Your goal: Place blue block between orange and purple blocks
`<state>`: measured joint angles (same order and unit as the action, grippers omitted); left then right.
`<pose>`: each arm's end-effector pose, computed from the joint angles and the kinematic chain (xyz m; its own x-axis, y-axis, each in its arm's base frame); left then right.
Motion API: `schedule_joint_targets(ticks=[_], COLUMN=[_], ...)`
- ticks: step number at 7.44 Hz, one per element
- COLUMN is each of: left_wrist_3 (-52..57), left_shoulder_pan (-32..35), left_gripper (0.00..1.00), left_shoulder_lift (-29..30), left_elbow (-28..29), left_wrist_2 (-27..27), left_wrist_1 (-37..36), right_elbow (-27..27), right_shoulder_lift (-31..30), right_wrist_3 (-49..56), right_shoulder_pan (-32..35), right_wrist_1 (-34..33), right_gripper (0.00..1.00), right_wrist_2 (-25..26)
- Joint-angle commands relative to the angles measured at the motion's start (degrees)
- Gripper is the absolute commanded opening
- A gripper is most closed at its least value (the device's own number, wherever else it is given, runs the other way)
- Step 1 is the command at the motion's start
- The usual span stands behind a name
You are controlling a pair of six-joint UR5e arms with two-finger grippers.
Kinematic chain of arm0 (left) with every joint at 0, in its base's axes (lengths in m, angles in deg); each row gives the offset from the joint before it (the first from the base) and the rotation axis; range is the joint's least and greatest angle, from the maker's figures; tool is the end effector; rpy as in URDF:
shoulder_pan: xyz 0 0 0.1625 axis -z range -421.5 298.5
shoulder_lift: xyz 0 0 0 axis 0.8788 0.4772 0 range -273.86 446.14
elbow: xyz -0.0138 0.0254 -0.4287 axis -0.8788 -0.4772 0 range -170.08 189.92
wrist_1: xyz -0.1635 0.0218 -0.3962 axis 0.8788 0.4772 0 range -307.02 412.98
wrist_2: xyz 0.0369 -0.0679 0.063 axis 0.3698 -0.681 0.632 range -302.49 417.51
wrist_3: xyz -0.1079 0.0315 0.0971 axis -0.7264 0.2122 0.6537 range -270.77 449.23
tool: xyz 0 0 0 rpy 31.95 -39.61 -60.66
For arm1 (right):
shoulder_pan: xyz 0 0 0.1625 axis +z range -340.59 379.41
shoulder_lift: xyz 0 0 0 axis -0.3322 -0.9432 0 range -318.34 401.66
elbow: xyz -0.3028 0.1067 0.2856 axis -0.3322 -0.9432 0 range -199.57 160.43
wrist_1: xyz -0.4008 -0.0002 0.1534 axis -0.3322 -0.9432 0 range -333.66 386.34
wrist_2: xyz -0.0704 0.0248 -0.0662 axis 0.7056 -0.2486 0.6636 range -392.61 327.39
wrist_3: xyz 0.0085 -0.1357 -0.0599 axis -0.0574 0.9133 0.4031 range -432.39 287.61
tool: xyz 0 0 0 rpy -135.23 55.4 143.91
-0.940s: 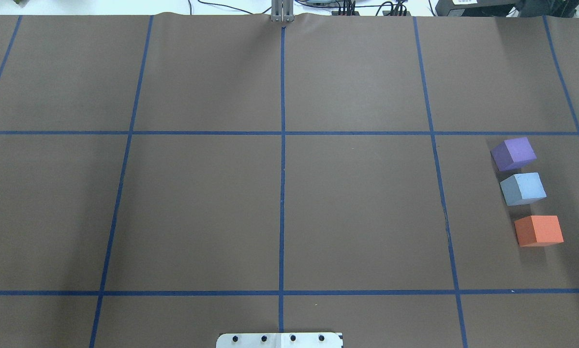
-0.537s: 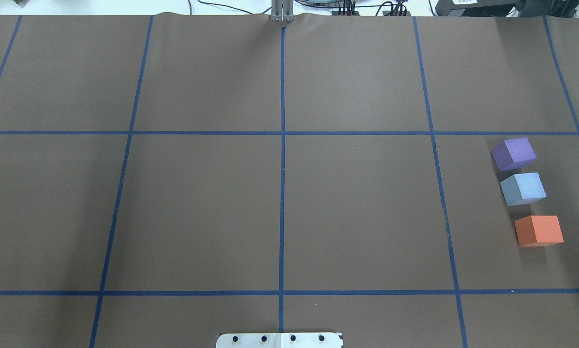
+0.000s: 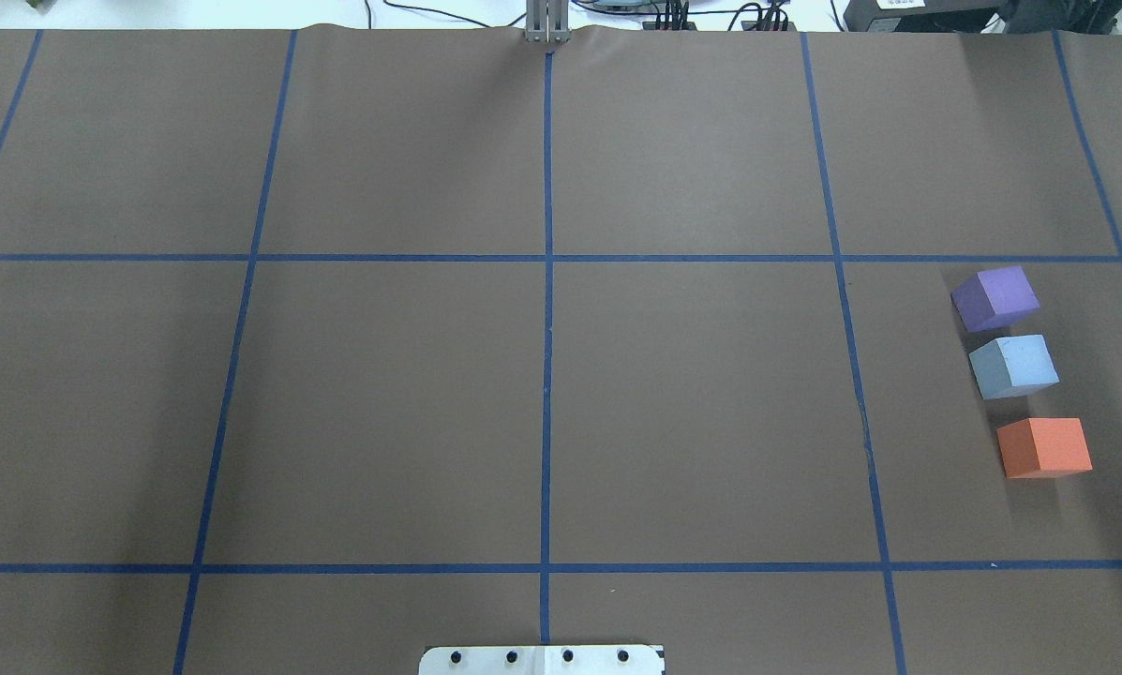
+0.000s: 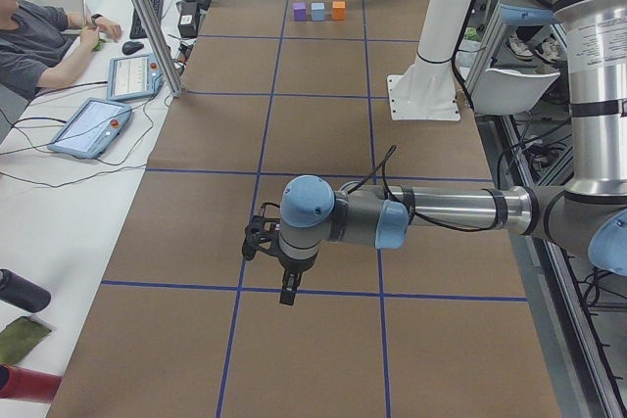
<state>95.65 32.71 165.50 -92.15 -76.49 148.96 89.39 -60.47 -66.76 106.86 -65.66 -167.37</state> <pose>-0.0624 -0.4377 0.6677 0.7276 0.1469 -0.6701 -0.0087 0.9787 0.2051 0.0098 -0.4239 0.6308 0.6989 -0.1881 0.6900 0.1134 0.9817 0.1527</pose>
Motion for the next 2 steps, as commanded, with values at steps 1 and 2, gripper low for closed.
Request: schedule_joint_targets(ticks=[1, 2], left_wrist_3=[0.0, 0.0], left_shoulder_pan=[-0.1, 0.0], left_gripper=[1.00, 1.00], left_shoulder_lift=[0.0, 0.0], left_elbow=[-0.1, -0.2], left_wrist_2=[0.0, -0.1], left_wrist_1=[0.1, 0.0], right_elbow=[0.4, 0.4], right_shoulder_lift=[0.2, 0.3], right_wrist_3=[0.0, 0.0], right_shoulder_pan=[0.0, 0.0], right_wrist_1=[0.1, 0.1], right_gripper=[1.00, 1.00], right_wrist_2=[-0.1, 0.0])
